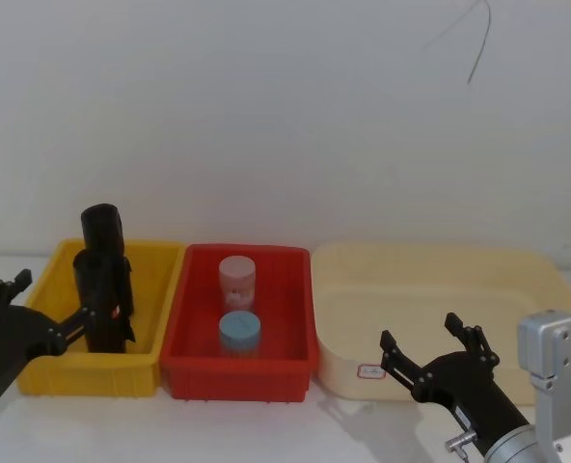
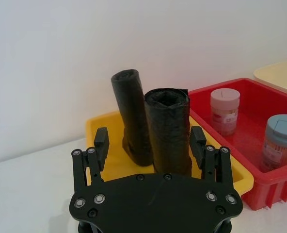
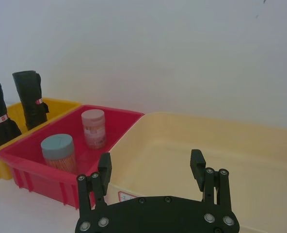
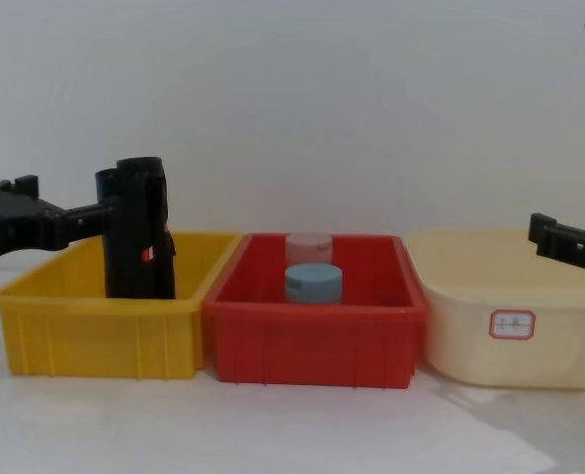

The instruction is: Pick up the garbage bag with the one hand and transfer it to the other hand.

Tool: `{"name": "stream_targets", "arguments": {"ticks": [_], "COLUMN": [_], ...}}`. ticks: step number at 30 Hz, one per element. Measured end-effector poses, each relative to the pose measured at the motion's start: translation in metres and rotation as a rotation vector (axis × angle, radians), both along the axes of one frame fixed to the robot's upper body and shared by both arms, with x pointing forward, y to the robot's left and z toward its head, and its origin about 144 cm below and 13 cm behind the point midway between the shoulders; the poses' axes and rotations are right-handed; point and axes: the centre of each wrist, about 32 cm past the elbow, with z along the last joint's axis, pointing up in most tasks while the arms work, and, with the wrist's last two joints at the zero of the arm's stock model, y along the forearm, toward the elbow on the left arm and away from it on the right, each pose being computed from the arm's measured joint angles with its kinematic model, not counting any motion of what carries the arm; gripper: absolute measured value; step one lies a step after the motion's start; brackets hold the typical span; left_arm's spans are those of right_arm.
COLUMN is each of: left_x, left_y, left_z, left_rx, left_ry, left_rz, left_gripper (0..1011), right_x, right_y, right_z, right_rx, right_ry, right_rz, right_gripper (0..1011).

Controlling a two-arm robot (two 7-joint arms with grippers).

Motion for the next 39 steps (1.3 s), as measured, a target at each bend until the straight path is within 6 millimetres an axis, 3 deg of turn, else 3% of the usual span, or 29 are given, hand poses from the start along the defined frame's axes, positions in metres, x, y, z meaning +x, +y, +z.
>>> {"name": "stream_targets", "arguments": {"ticks": [30,39], "left_x": [0.031,0.040], "left_y": [-0.020,-0.026], "left_z": [0.002,0.003], "left_rx": [-0.033,-0.042], "left_ry": [0.011,0.010], "left_rz": [-0.055,-0.058], "left_gripper": [1000,799], "right_x": [0.000,0.000], "right_y": [0.000,0.000], "right_z": [0.000,0.000], "right_rx": [0.000,0.000], "right_ry": [0.000,0.000], "right_rz": [0.000,0.000], "right_gripper": [1000,1000]}}
